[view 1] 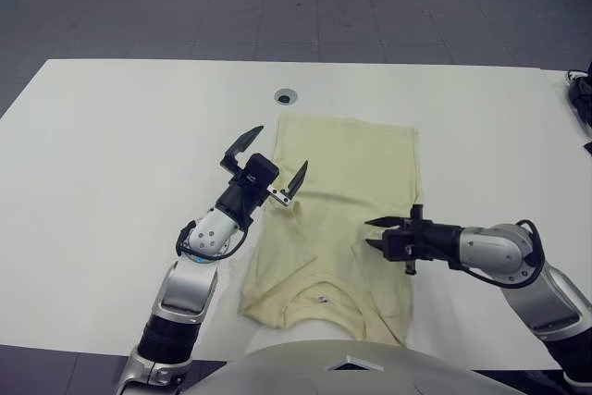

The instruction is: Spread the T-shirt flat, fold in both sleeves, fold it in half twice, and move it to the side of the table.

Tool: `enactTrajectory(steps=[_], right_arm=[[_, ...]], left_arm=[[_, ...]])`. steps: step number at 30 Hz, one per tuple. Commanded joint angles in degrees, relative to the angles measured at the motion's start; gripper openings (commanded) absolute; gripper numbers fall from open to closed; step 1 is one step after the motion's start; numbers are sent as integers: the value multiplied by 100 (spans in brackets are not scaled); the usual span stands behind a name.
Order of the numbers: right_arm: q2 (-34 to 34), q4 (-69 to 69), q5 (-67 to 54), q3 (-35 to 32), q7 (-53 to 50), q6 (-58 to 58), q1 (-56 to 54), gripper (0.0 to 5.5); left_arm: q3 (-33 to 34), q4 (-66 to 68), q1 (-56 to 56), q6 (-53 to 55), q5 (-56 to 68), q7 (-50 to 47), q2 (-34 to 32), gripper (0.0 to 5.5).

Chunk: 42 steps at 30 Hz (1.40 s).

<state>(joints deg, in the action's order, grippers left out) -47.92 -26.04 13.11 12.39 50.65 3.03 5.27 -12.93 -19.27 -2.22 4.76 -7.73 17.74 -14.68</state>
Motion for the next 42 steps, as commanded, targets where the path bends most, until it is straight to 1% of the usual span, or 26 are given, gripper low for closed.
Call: enactTrajectory(steps=[1,6,8,10,13,15,19,22,25,29,32,42], right_arm=[[158,62,-354,-494,-264,95,-88,251],[296,34,-1064,-1179,-404,236,223,321],[391,-26,-1411,-1484,-444,303,503,349],[348,-219,-1634,-1746,-361,270,978,386],[186,-606,-1838,-2105,-128,199,1763,430],[108,-904,-1984,-2279,54,246,2207,469],[5,-1630,-2016,-2546,447,219,3449,532],[73,-2049,-1942,-2682,514,257,4110,536],[181,-2186,-1826,-2764,461,195,4450,536],[208,-2252,-1708,-2697,399,178,4524,536],[196,-2252,-1643,-2619,385,184,4441,536],[136,-2198,-1595,-2610,350,205,4229,536]], left_arm=[[-3,65,79,-48,-43,50,-65,540],[-42,-9,9,-107,-82,165,-188,540],[-81,-139,-59,-109,-28,440,-398,540],[-94,-381,-154,-68,175,919,-739,540],[1,-871,-358,-155,506,1825,-1513,540],[106,-1171,-534,-355,653,2380,-2070,540],[435,-1762,-1076,-766,882,3444,-3280,540],[752,-2047,-1618,-1029,945,3940,-3925,540],[1053,-2224,-2099,-1129,947,4124,-4225,540],[1257,-2154,-2806,-1320,745,4131,-4332,540],[1288,-2027,-3053,-1436,527,4049,-4330,540],[841,-1781,-3140,-1481,-631,3613,-4113,540]])
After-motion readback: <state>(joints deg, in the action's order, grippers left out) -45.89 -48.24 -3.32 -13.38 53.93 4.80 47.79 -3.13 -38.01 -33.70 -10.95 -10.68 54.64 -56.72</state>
